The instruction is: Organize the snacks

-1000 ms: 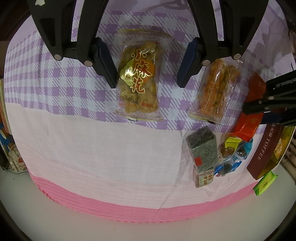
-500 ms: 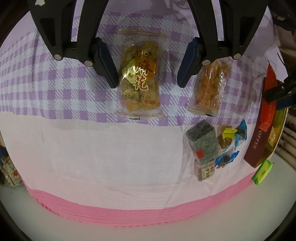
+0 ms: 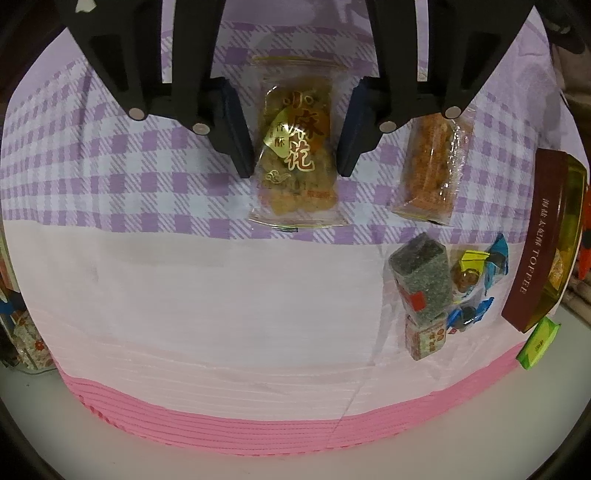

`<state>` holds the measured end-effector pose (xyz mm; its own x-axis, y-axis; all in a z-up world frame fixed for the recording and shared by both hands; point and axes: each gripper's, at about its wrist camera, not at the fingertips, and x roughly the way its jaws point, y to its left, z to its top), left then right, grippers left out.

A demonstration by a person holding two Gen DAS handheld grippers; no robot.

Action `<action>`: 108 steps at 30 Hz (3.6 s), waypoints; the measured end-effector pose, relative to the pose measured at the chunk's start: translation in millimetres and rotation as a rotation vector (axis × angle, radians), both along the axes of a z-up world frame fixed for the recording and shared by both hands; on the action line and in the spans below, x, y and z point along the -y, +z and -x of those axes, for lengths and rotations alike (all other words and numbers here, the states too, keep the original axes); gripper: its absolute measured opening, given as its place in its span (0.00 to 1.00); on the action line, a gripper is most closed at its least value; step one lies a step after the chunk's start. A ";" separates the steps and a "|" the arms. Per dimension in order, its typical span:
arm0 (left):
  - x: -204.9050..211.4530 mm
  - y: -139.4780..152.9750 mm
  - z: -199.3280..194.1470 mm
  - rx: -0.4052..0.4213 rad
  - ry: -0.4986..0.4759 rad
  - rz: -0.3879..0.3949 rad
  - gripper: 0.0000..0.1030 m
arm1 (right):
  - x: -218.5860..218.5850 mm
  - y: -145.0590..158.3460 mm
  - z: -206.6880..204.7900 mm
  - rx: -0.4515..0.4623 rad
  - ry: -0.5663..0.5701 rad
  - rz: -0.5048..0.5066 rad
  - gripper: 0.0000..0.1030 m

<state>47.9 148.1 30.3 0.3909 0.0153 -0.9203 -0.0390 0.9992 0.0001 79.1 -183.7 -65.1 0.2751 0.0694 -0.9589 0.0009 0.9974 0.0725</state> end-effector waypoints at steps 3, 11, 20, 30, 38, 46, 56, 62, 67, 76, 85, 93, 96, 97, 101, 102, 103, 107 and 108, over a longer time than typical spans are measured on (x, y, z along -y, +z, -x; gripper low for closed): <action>-28.3 -8.1 -4.2 -0.015 0.061 -0.028 0.44 | -3.3 -0.5 -1.0 -0.003 0.000 0.022 0.43; -56.8 -36.4 -5.7 -0.088 0.084 -0.068 0.44 | -20.4 -4.3 -8.5 -0.016 -0.006 0.052 0.43; -60.5 -54.4 -5.8 -0.141 0.096 -0.115 0.44 | -25.3 -5.3 -11.2 -0.023 -0.009 0.058 0.45; -61.5 -68.1 -7.1 -0.159 0.110 -0.121 0.44 | -26.8 -7.7 -13.1 -0.032 -0.004 0.067 0.47; -64.0 -70.8 -1.6 -0.152 0.119 -0.123 0.44 | -28.3 -8.1 -13.1 -0.040 -0.006 0.066 0.47; -66.6 -68.7 0.6 -0.148 0.122 -0.110 0.48 | -27.5 -7.7 -13.8 -0.030 -0.009 0.073 0.40; -69.9 -61.0 12.2 -0.104 0.107 -0.071 0.61 | -25.6 6.6 2.8 0.016 -0.042 0.092 0.37; -77.8 -37.0 22.1 -0.016 0.138 -0.023 0.63 | -44.7 49.0 11.8 0.127 -0.031 0.062 0.37; -86.7 -6.3 35.2 0.105 0.213 0.014 0.68 | -93.4 76.4 13.2 0.178 0.078 -0.031 0.37; -132.5 -7.7 63.9 0.119 0.399 -0.092 0.69 | -209.0 78.8 12.8 0.129 0.288 -0.206 0.37; -171.0 -16.0 95.7 0.104 0.557 -0.064 0.69 | -288.7 72.9 16.5 0.069 0.432 -0.233 0.37; -186.6 -22.2 96.3 0.089 0.618 -0.054 0.70 | -341.0 50.5 -4.0 0.000 0.436 -0.254 0.37; -186.3 -22.3 97.1 0.091 0.619 -0.045 0.70 | -355.5 42.3 -5.5 -0.014 0.446 -0.248 0.37; -186.9 -22.1 96.4 0.092 0.612 -0.047 0.70 | -356.8 40.4 -3.8 -0.020 0.446 -0.251 0.38; -187.1 -22.3 96.4 0.086 0.617 -0.043 0.70 | -363.3 33.9 -5.8 -0.032 0.449 -0.245 0.38; -187.1 -22.3 96.7 0.085 0.621 -0.039 0.70 | -363.6 32.9 -6.3 -0.036 0.446 -0.247 0.38; -187.6 -22.4 97.2 0.081 0.624 -0.034 0.70 | -365.2 31.2 -7.9 -0.038 0.444 -0.247 0.38; -188.5 -22.7 98.5 0.077 0.630 -0.025 0.70 | -363.9 27.5 -9.6 -0.044 0.437 -0.252 0.38; -188.8 -22.6 98.6 0.076 0.629 -0.023 0.70 | -363.1 27.3 -9.6 -0.042 0.436 -0.253 0.38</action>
<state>-50.8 336.9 7.7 0.3649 0.2830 -0.8870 -0.6191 0.7853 -0.0042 88.7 179.4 -37.8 0.1299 0.4006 -0.9070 -0.4041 0.8567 0.3205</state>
